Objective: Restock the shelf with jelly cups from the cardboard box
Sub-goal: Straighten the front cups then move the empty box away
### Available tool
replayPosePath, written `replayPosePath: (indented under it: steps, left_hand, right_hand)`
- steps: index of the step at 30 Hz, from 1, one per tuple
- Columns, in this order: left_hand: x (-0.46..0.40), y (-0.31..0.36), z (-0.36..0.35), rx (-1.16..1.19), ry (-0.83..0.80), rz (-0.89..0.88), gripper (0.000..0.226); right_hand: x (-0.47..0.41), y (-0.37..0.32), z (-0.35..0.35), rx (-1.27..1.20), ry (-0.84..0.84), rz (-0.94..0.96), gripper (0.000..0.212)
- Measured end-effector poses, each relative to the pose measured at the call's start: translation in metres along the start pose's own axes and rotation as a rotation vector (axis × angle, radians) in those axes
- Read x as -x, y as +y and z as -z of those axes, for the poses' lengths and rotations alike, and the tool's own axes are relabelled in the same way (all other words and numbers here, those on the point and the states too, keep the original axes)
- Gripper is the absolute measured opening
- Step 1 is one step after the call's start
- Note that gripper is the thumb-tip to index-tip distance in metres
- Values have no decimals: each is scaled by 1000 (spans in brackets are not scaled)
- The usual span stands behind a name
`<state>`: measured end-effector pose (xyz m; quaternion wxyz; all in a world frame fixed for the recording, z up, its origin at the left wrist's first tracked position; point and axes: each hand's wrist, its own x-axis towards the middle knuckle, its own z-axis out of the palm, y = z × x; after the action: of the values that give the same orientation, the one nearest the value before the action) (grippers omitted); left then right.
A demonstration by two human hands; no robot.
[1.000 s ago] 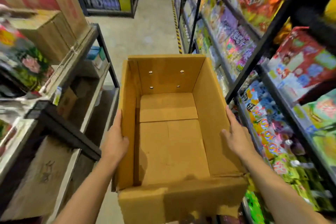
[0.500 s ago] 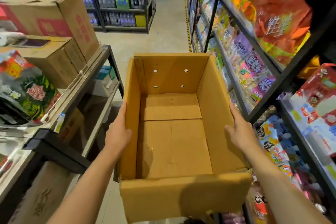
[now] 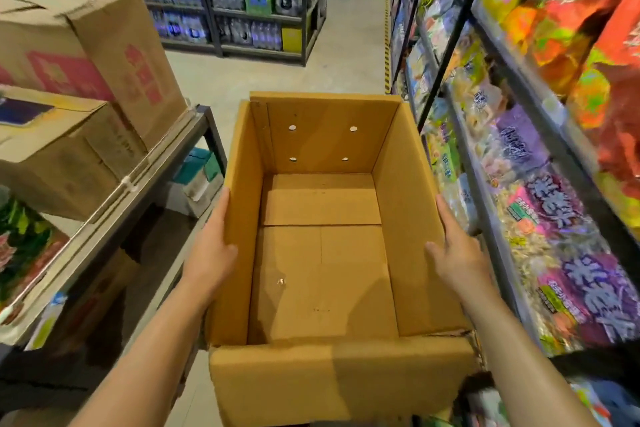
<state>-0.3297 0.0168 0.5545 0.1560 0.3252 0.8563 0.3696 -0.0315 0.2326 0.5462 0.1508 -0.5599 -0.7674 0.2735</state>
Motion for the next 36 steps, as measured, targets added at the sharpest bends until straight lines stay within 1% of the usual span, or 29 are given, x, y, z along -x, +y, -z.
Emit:
replayPosePath:
  steps: [5, 7, 12, 16, 20, 22, 26, 29, 32, 36]
  left_hand:
    - [-126, 4, -12, -3, -34, 9, 96]
    - [-173, 11, -12, -4, -56, -12, 96]
    - [-282, 43, -16, 20, -93, -88, 98]
    - [-368, 68, -36, -16, -109, -90, 96]
    - [-458, 91, -67, 7, -131, -133, 94]
    - [-502, 109, -82, -1, -112, -143, 92]
    - [-591, 143, -112, -29, -80, -116, 89]
    - [-656, 166, -127, -1, -82, -117, 89]
    - [-715, 186, -137, 11, -57, -81, 88]
    - [-816, 202, -157, 6, -54, -102, 86]
  right_hand:
    - [-98, -45, -25, 24, 11, 14, 89]
    - [-132, -62, -30, -4, 23, 2, 88]
    - [-222, -88, -33, -18, 80, -36, 90]
    - [-301, -101, -31, -15, 92, -62, 89]
    - [-403, -106, -34, 3, 99, -46, 92]
    - [-456, -109, -33, 21, 99, -40, 91]
    - [-562, -115, -30, 31, 99, -28, 93]
    - [-640, -129, -23, 28, 81, -23, 92]
    - [-708, -149, -16, 48, 63, -5, 90]
    - [-810, -173, -30, 65, 83, 23, 92]
